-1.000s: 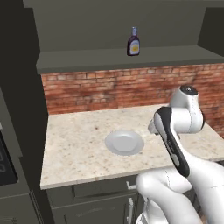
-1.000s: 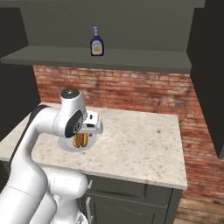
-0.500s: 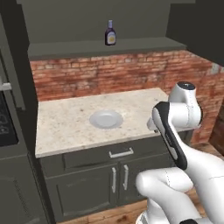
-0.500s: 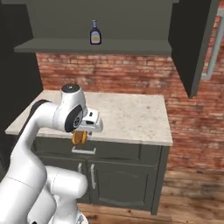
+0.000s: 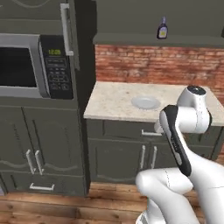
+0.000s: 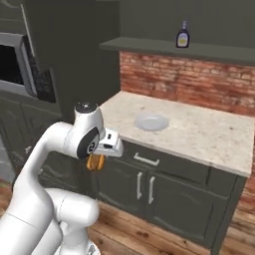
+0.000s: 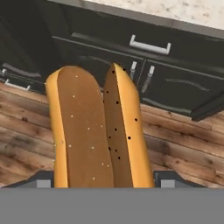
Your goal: Move the hot dog bun to the plate on the dining table and place the condiment next to that plate. Then navigate to the fridge and take the sausage and place it on the plate as well.
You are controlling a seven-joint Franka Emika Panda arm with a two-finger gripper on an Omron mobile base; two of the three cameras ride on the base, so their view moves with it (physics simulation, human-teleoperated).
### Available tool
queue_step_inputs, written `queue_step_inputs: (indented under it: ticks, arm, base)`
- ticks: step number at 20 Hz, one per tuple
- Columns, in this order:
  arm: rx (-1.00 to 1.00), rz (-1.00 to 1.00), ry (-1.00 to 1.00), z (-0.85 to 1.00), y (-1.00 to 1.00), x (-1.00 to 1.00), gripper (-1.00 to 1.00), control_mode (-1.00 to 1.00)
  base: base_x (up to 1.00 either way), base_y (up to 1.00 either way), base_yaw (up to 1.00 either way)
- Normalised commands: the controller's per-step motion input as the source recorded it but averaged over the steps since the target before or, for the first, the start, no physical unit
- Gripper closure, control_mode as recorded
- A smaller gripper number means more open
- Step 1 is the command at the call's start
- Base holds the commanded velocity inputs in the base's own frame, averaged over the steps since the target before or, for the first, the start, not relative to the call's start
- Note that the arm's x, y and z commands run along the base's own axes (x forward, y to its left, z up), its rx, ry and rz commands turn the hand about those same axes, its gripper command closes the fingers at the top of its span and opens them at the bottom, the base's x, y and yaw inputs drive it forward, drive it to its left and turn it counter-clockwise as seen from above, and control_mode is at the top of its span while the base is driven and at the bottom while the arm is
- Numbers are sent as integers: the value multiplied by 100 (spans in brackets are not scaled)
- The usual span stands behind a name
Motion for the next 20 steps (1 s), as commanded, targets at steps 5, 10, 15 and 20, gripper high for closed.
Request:
queue_step_inputs:
  ticks: [5, 10, 15, 20]
  arm:
    - [0, 0, 0, 0, 0, 0, 100, 100]
    - [0, 0, 0, 0, 0, 0, 100, 100]
    - [0, 0, 0, 0, 0, 0, 100, 100]
    - [0, 0, 0, 0, 0, 0, 100, 100]
  base:
    - [-36, 0, 83]
    - [-23, 0, 85]
    - [-13, 0, 85]
    - [-4, 0, 83]
